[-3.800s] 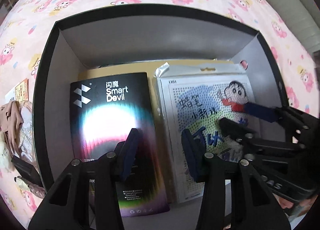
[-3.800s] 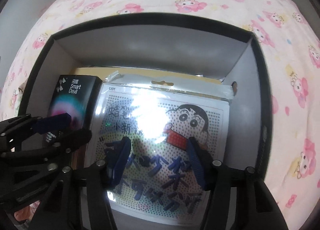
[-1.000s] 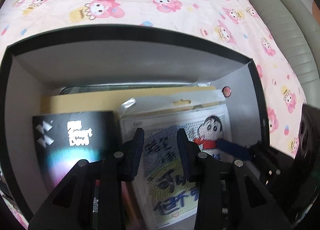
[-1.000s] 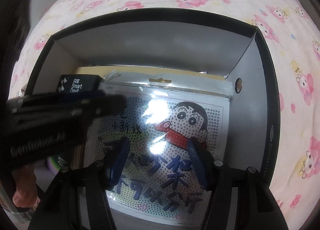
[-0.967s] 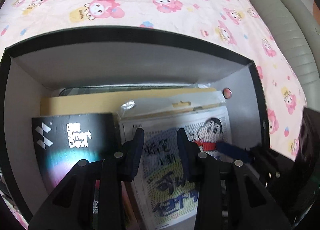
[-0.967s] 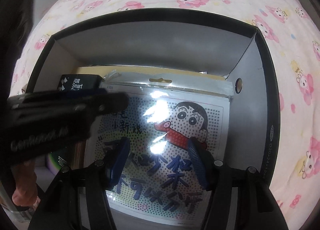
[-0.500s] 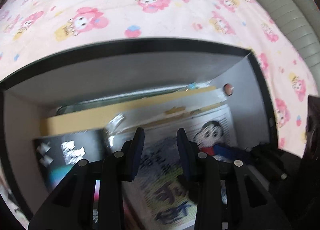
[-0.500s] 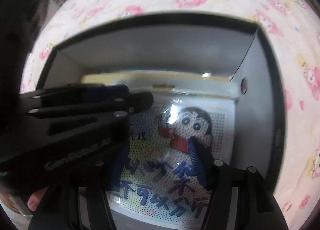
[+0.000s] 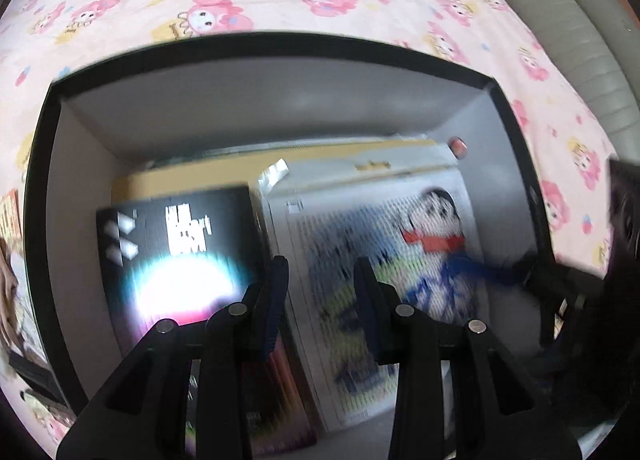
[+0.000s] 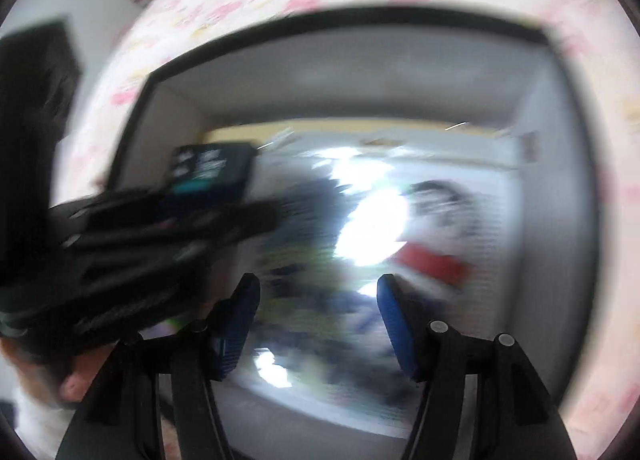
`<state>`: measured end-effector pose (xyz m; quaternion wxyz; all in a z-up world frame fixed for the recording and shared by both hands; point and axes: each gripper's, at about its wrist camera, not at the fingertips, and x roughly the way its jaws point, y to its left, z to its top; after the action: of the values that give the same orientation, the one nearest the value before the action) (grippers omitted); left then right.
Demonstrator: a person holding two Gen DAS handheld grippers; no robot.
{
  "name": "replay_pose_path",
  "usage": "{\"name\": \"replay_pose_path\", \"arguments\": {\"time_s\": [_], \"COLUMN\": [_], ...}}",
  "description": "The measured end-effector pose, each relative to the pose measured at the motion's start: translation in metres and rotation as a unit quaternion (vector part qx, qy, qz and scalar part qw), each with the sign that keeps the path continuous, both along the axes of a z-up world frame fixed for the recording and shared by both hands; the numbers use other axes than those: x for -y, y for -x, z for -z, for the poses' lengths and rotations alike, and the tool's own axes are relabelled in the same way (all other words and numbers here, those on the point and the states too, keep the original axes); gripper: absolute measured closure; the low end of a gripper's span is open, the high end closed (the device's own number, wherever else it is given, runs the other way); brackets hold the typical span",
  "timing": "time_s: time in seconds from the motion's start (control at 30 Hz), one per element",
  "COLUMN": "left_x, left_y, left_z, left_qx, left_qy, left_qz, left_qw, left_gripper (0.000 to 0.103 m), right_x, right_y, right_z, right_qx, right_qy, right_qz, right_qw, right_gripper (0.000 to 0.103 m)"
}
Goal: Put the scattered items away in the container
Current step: 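Press the Shin-chan bag down into the box with both grippers, then lift both grippers out and move them toward the cream tube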
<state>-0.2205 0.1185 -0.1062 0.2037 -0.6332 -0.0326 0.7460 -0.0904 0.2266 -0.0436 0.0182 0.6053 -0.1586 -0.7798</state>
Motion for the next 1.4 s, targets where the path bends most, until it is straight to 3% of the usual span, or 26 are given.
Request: {"name": "replay_pose_path", "arguments": {"time_s": [0.03, 0.23, 0.37, 0.43, 0.57, 0.63, 0.77, 0.87, 1.0, 1.1, 1.23, 1.4], "left_x": [0.002, 0.011, 0.011, 0.010, 0.014, 0.021, 0.037, 0.048, 0.051, 0.050, 0.058, 0.073], "left_y": [-0.005, -0.015, -0.018, -0.020, -0.030, -0.039, -0.063, -0.074, -0.099, -0.112, -0.135, -0.157], "left_z": [-0.001, 0.008, 0.007, 0.005, -0.011, -0.028, -0.063, -0.078, -0.107, -0.111, -0.122, -0.123], "left_qx": [0.003, 0.030, 0.029, 0.025, -0.001, -0.026, -0.076, -0.111, -0.167, -0.190, -0.204, -0.207], "left_qy": [-0.006, -0.014, -0.008, -0.006, -0.031, -0.046, -0.064, -0.065, -0.041, -0.043, -0.044, -0.053], "left_qz": [0.002, -0.006, -0.012, -0.012, -0.014, -0.023, -0.037, -0.038, -0.029, -0.018, -0.021, -0.031], "left_qw": [1.0000, 0.9994, 0.9995, 0.9996, 0.9994, 0.9983, 0.9944, 0.9909, 0.9848, 0.9807, 0.9778, 0.9764], "left_gripper": [0.069, 0.071, 0.072, 0.072, 0.071, 0.070, 0.067, 0.063, 0.058, 0.052, 0.052, 0.052], "right_x": [0.000, 0.009, 0.006, 0.012, 0.012, 0.011, 0.008, 0.024, 0.012, 0.022, 0.045, 0.081], "right_y": [-0.005, -0.009, -0.013, -0.007, -0.012, -0.017, -0.035, -0.049, -0.086, -0.111, -0.124, -0.137], "right_z": [-0.006, 0.001, 0.007, 0.011, 0.007, -0.002, -0.045, -0.072, -0.117, -0.126, -0.121, -0.119], "right_qx": [-0.012, 0.007, 0.017, 0.018, 0.012, -0.001, -0.073, -0.126, -0.181, -0.194, -0.199, -0.205], "right_qy": [-0.046, -0.072, -0.066, -0.041, -0.020, -0.042, -0.089, -0.149, -0.123, -0.115, -0.085, -0.105], "right_qz": [0.007, -0.003, -0.006, -0.006, 0.005, 0.020, 0.064, 0.105, 0.126, 0.129, 0.122, 0.124], "right_qw": [0.999, 0.997, 0.998, 0.999, 1.000, 0.999, 0.991, 0.975, 0.968, 0.966, 0.969, 0.965], "right_gripper": [0.051, 0.051, 0.050, 0.050, 0.050, 0.050, 0.050, 0.050, 0.050, 0.050, 0.050, 0.049]}}
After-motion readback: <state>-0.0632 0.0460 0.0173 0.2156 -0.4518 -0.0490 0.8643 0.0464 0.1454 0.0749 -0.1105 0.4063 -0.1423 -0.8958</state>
